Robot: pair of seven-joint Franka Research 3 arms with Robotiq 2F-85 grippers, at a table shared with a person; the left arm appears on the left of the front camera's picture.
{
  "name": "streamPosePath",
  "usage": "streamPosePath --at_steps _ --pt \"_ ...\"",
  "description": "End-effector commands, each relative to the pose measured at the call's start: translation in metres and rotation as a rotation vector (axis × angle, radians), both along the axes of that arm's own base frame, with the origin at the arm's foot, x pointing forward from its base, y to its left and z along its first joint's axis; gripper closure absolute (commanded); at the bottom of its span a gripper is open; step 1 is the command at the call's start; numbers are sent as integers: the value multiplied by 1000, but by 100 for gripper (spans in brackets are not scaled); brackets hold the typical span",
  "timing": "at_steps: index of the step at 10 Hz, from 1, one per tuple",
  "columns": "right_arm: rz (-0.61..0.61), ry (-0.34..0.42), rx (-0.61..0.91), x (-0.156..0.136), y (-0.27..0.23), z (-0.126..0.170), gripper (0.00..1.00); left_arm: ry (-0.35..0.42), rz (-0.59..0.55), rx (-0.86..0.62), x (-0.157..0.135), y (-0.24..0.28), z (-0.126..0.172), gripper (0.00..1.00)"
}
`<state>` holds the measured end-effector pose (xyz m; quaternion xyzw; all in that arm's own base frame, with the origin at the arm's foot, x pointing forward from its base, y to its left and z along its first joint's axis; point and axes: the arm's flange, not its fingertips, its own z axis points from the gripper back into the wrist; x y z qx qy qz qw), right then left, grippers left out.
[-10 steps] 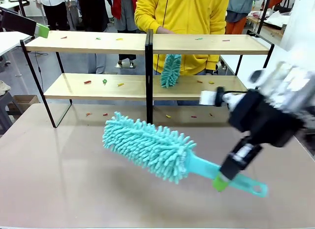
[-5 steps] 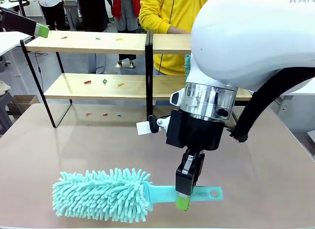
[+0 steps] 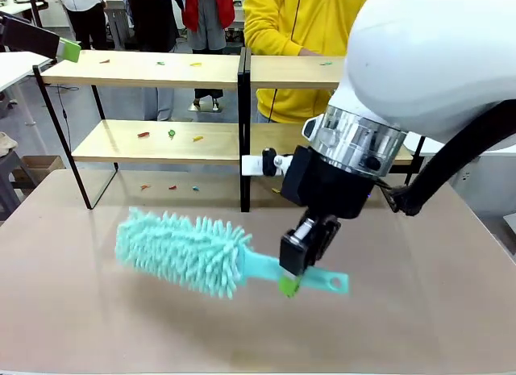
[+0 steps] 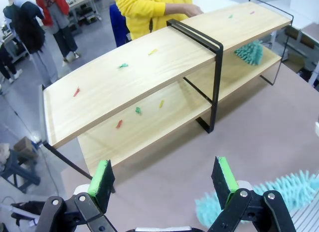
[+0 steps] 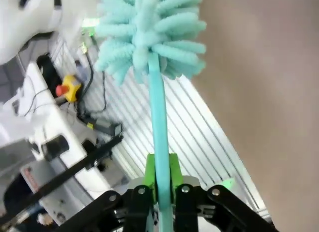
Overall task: Clean the shelves.
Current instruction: Clean a randomly selected level of the Shelf with the Duster.
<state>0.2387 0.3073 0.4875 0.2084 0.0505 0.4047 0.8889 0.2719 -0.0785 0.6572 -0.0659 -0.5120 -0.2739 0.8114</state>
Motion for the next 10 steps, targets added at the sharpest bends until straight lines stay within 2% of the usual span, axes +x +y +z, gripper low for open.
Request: streamPosePath --at_steps 1,3,4,5,6,7,8,10 --pt "-159 -76 -35 31 20 -10 88 -3 0 7 0 1 -1 0" --pt "-205 -39 -68 62 28 -15 88 -3 0 7 0 1 -1 0" --pt "-134 -57 5 31 9 -8 88 -3 0 7 0 1 -1 0" --pt "-134 -57 5 31 9 -8 88 -3 0 7 0 1 -1 0" --pt "-174 -46 -15 52 15 -21 88 -3 0 7 0 1 -1 0" --pt "-257 -107 -49 65 23 -26 88 -3 0 7 0 1 -1 0" --pt "-297 -100 -85 86 30 -35 88 -3 0 7 0 1 -1 0" --pt "-302 -117 -61 117 45 -49 88 -3 0 7 0 1 -1 0"
